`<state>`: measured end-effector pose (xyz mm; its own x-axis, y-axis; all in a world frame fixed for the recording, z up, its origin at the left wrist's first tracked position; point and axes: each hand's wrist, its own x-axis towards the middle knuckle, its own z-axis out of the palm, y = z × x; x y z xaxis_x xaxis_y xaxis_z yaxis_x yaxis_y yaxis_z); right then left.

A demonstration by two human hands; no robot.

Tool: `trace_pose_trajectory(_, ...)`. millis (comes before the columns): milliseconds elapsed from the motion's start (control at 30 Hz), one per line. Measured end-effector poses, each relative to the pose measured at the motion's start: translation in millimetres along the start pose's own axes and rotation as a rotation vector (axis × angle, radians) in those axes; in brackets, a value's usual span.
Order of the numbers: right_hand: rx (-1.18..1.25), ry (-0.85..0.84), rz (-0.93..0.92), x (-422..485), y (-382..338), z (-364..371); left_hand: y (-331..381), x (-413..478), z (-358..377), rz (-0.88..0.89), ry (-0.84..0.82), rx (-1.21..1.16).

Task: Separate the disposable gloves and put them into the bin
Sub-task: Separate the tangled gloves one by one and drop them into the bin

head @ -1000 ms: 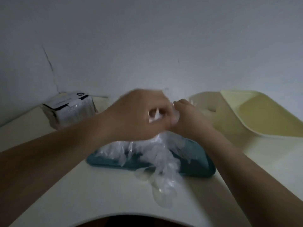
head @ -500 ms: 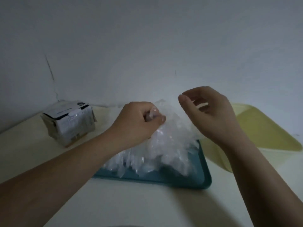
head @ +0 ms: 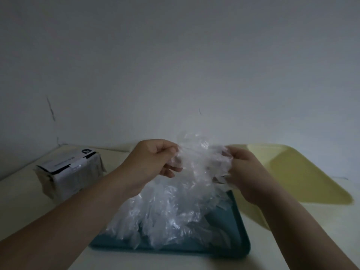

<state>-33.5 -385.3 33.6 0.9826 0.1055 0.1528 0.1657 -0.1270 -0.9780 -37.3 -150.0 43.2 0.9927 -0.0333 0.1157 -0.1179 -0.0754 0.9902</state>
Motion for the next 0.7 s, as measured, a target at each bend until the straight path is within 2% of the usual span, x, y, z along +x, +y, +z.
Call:
trace_pose_trajectory(167,-0.118,0.163,0.002,1,1,-2,-1,1,-13,0.090,0.071,0.070)
trace_pose_trajectory(400,-0.444,0.241,-0.039,7,4,-14,-2,3,-21,-0.073,-0.082,0.129)
trace_pose_trajectory(633,-0.916,0.230,-0.070,20,9,-17,6,-3,-30,-0.143,-0.305,0.501)
trace_pose_trajectory(700,-0.974,0.200,-0.052,22,9,-21,12,-3,-40,-0.116,-0.241,0.601)
